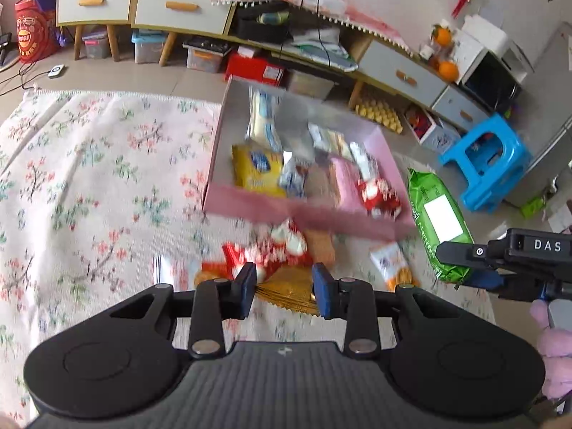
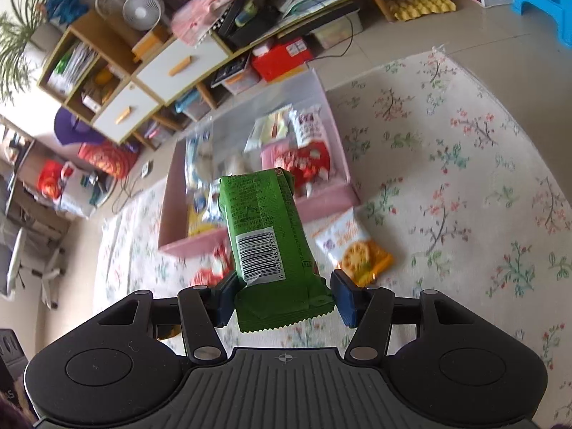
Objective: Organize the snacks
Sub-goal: 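Grasp the green biscuit pack with the right tool and lift it, then grasp the gold bar with the left tool while the right tool carries the green pack toward the box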
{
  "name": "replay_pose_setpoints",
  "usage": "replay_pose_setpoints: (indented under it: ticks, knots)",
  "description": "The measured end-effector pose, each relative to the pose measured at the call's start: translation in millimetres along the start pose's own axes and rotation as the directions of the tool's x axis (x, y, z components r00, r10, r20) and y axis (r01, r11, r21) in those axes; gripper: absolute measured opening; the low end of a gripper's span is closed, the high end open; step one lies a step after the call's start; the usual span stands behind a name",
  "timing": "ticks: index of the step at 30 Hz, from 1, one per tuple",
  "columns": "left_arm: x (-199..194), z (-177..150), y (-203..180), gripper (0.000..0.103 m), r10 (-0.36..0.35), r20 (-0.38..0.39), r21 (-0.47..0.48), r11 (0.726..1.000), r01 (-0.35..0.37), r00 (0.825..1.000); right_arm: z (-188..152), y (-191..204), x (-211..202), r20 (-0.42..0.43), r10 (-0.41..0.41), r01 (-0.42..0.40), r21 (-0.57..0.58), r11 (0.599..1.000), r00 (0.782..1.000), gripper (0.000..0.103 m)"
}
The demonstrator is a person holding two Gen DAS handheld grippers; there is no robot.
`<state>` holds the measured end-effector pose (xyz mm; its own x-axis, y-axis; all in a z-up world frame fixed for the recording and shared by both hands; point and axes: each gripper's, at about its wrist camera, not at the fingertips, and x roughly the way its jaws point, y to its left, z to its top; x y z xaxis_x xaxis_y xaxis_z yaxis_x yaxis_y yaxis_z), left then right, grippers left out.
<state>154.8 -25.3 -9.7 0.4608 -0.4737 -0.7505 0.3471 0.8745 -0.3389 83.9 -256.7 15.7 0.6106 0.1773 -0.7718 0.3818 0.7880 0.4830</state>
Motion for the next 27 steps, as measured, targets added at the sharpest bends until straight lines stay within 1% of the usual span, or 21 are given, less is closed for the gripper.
replay_pose_setpoints:
  ticks: [5,6,7,10,11,13,15,16,18,19,21,22,23,24,25,26,27]
  knots:
    - [8.1,18.9,5.5,0.029,-0.02,0.027,-0.047,0.999,0.021,0.999,17.9,2.5,7.3,0.023,-0.004,0.003,0.013,1.0,1.0,0.055]
    - [8.9,22.2,6.3,0.024,-0.026,0.031,-0.055,0.998,0.028,0.999,20.8,2.5,9.9,0.023,-0.003,0.002,0.019,1.0,1.0,0.055]
    - [8.1,24.5,7.0,0.002,-0.034,0.038,-0.058,0.998,0.036,0.999,23.7,2.2,12.5,0.024,-0.002,0.001,0.024,1.0,1.0,0.055]
    - [5.1,29.4,7.7,0.001,-0.075,0.042,-0.072,0.994,0.078,0.996,30.2,0.5,20.8,0.03,0.006,-0.007,0.036,0.999,1.0,0.055]
    - [4.7,29.5,5.9,0.001,-0.066,0.037,-0.053,0.996,0.068,0.997,31.1,0.2,23.0,0.029,0.01,-0.011,0.037,0.999,1.0,0.055]
    - [7.0,27.7,-0.8,0.003,-0.053,0.015,0.029,0.998,0.052,0.998,30.7,0.0,27.8,0.017,0.009,-0.009,0.03,1.0,1.0,0.055]
    - [11.2,22.0,-3.1,0.022,-0.049,0.003,0.06,0.997,0.048,0.999,29.6,0.3,31.2,0.005,-0.001,0.0,0.021,1.0,1.0,0.055]
    - [14.3,17.7,-4.8,0.026,-0.051,-0.002,0.067,0.996,0.051,0.999,28.5,-0.2,32.6,-0.001,-0.006,0.006,0.022,1.0,1.0,0.055]
    - [22.3,8.8,-9.9,0.038,-0.064,-0.041,0.091,0.994,0.067,0.997,26.4,-1.7,32.8,-0.007,-0.011,0.011,0.024,1.0,1.0,0.055]
    - [27.4,4.4,-13.0,0.041,-0.064,-0.07,0.091,0.993,0.07,0.996,25.0,-2.2,31.8,-0.009,-0.013,0.014,0.02,1.0,1.0,0.055]
    - [37.2,-4.5,-19.4,0.053,-0.074,-0.114,0.067,0.994,0.082,0.991,22.2,-3.0,29.2,-0.01,-0.025,0.025,0.003,1.0,1.0,0.055]
    - [41.2,-8.6,-25.7,0.054,-0.082,-0.127,0.084,0.992,0.093,0.988,20.5,-3.5,27.8,-0.013,-0.034,0.034,-0.01,0.999,0.999,0.055]
    - [44.4,-12.4,-34.6,0.056,-0.087,-0.135,0.138,0.985,0.105,0.987,19.8,-4.1,27.0,-0.016,-0.039,0.039,-0.017,0.999,0.999,0.055]
    - [47.3,-16.2,-46.3,0.06,-0.082,-0.141,0.216,0.97,0.112,0.987,18.8,-5.9,25.7,-0.021,-0.043,0.042,-0.022,0.999,0.999,0.055]
    - [49.4,-21.1,-57.2,0.064,-0.077,-0.143,0.298,0.947,0.117,0.987,18.0,-8.4,24.2,-0.025,-0.041,0.041,-0.024,0.999,0.999,0.055]
    - [51.2,-25.1,-67.7,0.07,-0.08,-0.14,0.383,0.915,0.129,0.987,17.3,-10.5,23.1,-0.029,-0.04,0.039,-0.026,0.999,0.999,0.055]
    - [52.8,-31.2,-76.2,0.072,-0.085,-0.133,0.461,0.876,0.138,0.987,16.5,-13.0,21.4,-0.033,-0.039,0.038,-0.032,0.999,0.999,0.055]
